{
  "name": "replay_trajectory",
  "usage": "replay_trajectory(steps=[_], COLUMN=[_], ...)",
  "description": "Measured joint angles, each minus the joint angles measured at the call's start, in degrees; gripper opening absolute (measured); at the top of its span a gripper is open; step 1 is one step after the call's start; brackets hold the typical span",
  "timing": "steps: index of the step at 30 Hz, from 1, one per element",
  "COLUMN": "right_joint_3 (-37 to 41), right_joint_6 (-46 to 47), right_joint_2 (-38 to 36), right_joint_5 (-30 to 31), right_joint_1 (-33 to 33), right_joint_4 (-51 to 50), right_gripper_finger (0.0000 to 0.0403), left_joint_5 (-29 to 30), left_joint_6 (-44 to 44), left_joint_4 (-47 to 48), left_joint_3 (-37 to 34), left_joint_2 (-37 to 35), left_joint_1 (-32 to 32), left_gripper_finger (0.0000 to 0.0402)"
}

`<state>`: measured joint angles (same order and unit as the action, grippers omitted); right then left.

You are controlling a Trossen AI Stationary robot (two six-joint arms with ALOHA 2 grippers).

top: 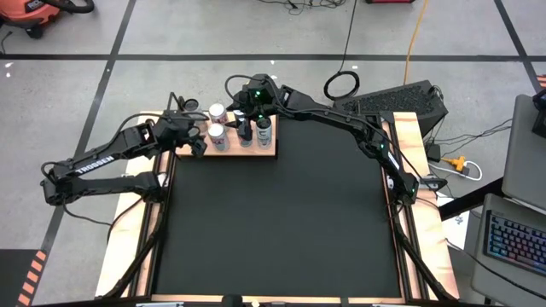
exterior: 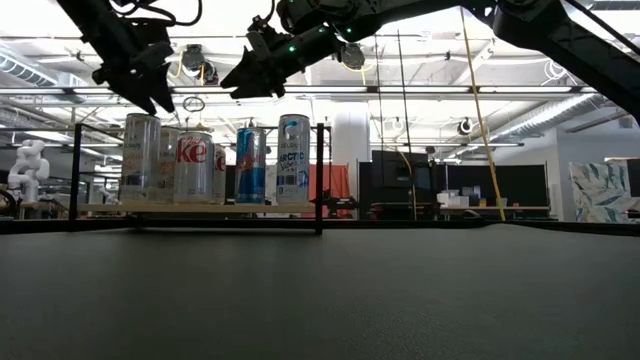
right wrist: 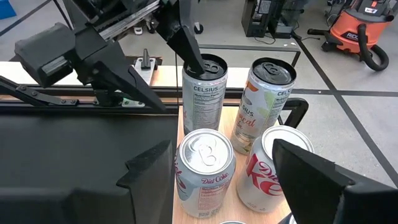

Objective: Place canned beverage on shelf
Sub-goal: Align the white and yellow soda can with the other white and yellow soda can on the shelf

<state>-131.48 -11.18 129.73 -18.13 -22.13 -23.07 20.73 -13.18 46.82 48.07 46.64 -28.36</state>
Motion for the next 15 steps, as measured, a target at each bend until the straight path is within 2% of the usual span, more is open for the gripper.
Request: replay_trajectory(steps=[11, 15], right_joint_3=[0.0, 0.0], right_joint_6=[0.02, 0.05], right_joint_2=[0.0, -0.04], right_joint_5=[0.0, -0.02], right_joint_1=[0.0, 0.0], right_joint_4=[0.0, -0.19], right_gripper_finger=[0.0258, 0.0258], left_joint_5=[0.39, 1.37], left_joint_6=[0.4, 3.24], left_joint_4=[-1.4, -1.58], left_joint_3=[0.01, 0.42], left_joint_2=[-0.01, -0.01], left_joint_1=[0.0, 0.0], left_gripper_finger=[0.0308, 0.0308])
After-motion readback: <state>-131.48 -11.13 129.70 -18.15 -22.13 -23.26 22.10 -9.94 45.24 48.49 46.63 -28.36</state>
